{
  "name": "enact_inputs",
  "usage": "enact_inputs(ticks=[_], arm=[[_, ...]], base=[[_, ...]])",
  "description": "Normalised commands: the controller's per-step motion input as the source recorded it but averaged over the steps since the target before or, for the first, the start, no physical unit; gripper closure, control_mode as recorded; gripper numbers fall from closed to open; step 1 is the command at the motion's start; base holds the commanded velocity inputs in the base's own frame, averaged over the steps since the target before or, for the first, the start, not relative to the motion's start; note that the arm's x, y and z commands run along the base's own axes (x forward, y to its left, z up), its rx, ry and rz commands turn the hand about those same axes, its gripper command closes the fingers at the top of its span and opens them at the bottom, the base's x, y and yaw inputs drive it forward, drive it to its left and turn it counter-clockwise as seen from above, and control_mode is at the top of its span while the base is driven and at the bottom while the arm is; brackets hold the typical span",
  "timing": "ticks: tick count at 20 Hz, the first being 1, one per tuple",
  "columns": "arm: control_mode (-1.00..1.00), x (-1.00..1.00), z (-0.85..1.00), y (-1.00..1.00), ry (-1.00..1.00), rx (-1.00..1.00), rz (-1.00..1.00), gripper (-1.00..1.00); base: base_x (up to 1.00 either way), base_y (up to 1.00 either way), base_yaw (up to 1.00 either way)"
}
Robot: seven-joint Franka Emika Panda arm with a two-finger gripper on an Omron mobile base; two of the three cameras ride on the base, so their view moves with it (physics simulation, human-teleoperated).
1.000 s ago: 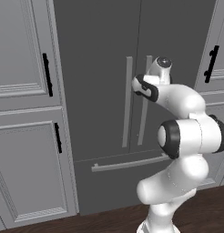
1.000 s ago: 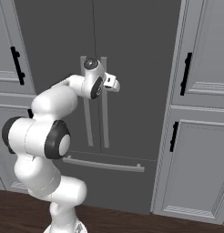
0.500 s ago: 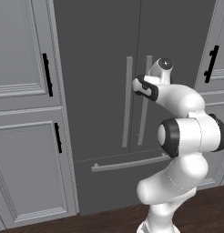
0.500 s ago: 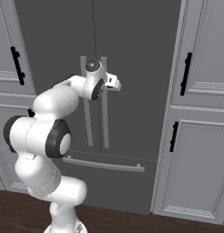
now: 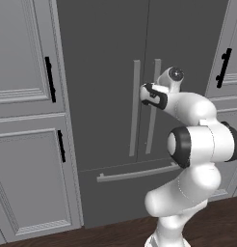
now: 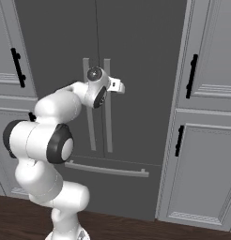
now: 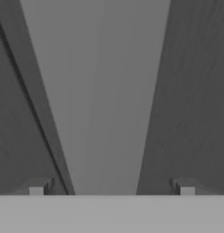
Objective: Grab a lemon wedge from the fridge and one ice cube from the ice bowl, and put them in the glass of lemonade.
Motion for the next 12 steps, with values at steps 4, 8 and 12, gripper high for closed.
enact_inputs(ticks=[4,8,12], arm=[[-1.00,0.22,0.00,0.00,0.00,0.00,0.00,1.00],[-1.00,0.23,0.00,0.01,0.01,0.00,0.00,1.00],[-1.00,0.12,0.00,0.00,0.01,0.00,0.00,1.00]], base=[[0.00,0.00,0.00],[0.00,0.00,0.00],[0.00,0.00,0.00]])
